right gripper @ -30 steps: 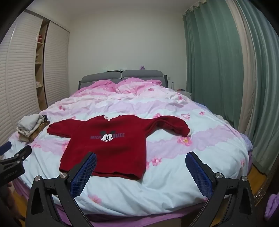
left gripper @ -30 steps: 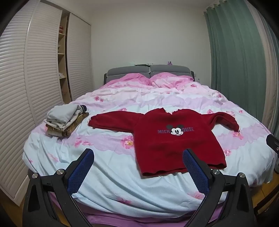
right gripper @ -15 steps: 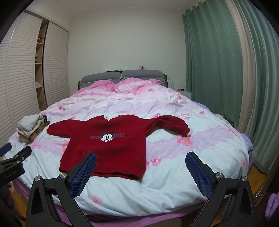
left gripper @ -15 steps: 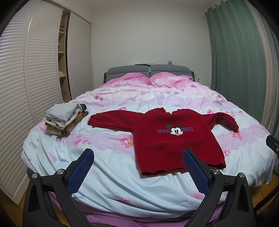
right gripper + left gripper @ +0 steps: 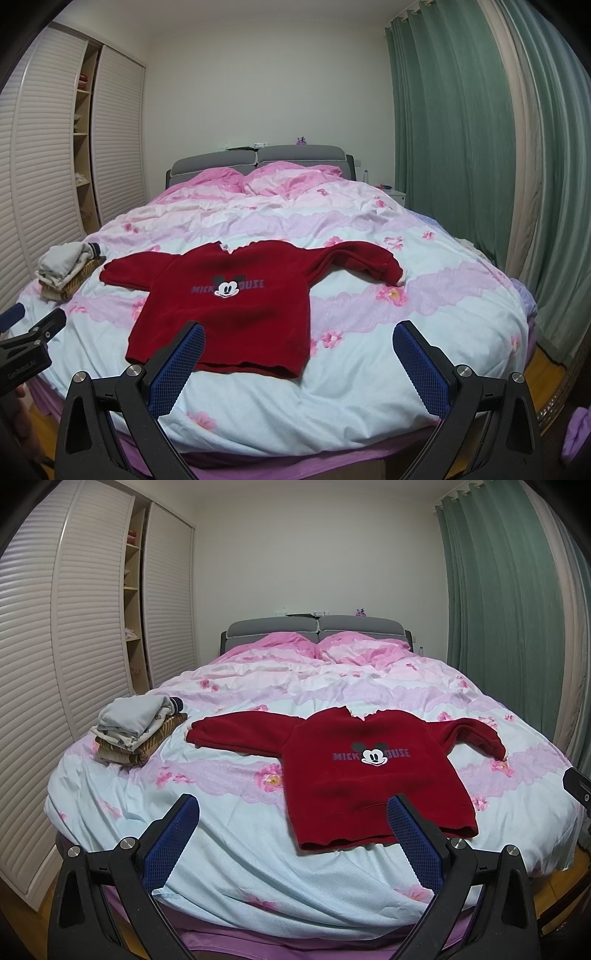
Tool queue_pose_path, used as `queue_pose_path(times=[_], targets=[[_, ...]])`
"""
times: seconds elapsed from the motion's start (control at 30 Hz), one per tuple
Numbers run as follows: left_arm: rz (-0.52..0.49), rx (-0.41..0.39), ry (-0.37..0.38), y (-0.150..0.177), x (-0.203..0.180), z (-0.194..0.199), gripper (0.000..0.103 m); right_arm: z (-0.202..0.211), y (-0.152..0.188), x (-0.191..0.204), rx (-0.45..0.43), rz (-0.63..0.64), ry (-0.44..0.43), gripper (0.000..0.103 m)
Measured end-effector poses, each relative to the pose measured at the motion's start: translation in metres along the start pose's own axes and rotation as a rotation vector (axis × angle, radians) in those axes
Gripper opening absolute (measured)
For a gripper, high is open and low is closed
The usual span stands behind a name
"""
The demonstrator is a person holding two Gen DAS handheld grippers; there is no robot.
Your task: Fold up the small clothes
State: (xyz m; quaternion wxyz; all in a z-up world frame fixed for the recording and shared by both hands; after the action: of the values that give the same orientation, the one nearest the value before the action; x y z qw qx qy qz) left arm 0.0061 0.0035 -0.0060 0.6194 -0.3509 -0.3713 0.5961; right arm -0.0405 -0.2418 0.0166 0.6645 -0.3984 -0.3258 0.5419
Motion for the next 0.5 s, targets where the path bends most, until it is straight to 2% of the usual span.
queue_pose_path(times=[0.5], targets=[[0.011,0.005,0.0,0.0016,0.0005,-0.0032,0.103,-0.0019,0.0026,0.0016,0.006,-0.002,-0.002,0.103]])
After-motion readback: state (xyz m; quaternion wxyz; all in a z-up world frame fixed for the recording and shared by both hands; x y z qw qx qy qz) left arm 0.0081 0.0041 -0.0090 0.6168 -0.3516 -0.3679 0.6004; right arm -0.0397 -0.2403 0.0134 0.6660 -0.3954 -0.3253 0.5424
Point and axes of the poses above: each gripper's, at about its wrist camera, not at the fingertips, and z roughly against the way its jaws point, x to its left, y to its underside, the point moved 1 cm from there along -z, roughly the way its jaws point, and after that the axes turned 3 degrees about x, right-handed, at the moved point
